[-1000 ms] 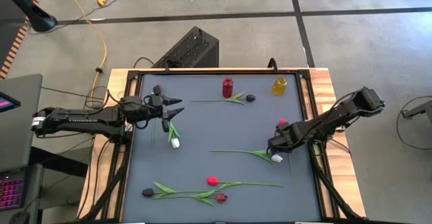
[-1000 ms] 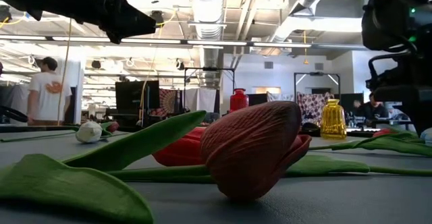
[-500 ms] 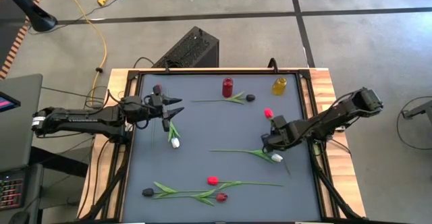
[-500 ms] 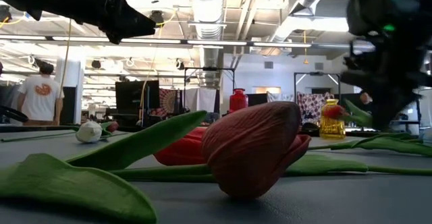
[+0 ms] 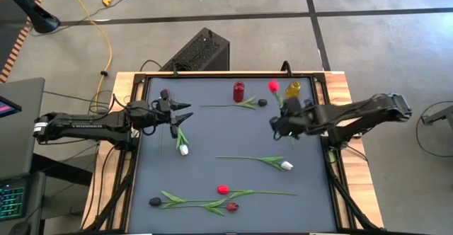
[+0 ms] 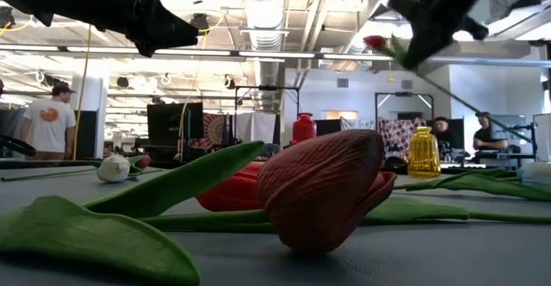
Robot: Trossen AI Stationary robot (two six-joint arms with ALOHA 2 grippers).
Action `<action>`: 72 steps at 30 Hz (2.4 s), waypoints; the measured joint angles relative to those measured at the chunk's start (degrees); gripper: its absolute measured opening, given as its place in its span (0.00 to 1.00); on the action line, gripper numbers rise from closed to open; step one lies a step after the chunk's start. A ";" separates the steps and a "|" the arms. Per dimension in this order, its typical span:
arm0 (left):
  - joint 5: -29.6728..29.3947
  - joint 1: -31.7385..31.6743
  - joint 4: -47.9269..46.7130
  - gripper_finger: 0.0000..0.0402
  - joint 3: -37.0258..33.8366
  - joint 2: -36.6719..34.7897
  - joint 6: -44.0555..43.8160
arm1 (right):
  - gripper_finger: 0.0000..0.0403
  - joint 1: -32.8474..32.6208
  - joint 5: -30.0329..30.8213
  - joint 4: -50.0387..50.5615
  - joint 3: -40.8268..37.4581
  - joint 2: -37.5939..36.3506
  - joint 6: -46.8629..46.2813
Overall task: Sort flowers into vase by color
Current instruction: Put the top red tulip into the yellow vase
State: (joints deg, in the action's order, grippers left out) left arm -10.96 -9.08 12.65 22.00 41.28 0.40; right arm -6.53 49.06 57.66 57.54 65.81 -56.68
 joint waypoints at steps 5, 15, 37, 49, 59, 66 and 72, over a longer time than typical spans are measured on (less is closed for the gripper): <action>0.00 0.00 0.02 0.40 -0.02 0.00 0.00 | 0.08 3.95 13.00 -2.48 0.26 -9.45 9.41; -1.41 0.00 0.04 0.40 -0.02 0.00 0.02 | 0.08 15.85 21.31 -17.17 0.26 -18.71 27.92; -3.22 -0.02 -0.87 0.40 -0.02 0.00 -0.44 | 0.07 54.91 -24.10 -67.61 -19.08 -21.53 54.86; -3.28 -0.02 -1.32 0.40 -0.02 0.00 -0.63 | 0.07 55.83 -24.24 -68.60 -19.58 -18.86 57.06; -3.30 -0.01 -1.29 0.40 -0.02 0.00 -0.63 | 0.07 55.83 -23.70 -66.93 -21.05 -18.68 57.18; -3.32 -0.02 -1.29 0.40 -0.02 0.00 -0.63 | 0.08 55.83 -23.65 -67.70 -24.90 -18.61 56.06; -3.34 -0.02 -1.27 0.40 -0.02 0.00 -1.05 | 0.14 55.81 -23.56 -66.15 -25.42 -18.59 55.34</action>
State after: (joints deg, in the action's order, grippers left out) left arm -14.31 -9.10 11.38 21.98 41.28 -0.65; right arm 49.28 25.50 -8.49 32.12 47.22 -1.34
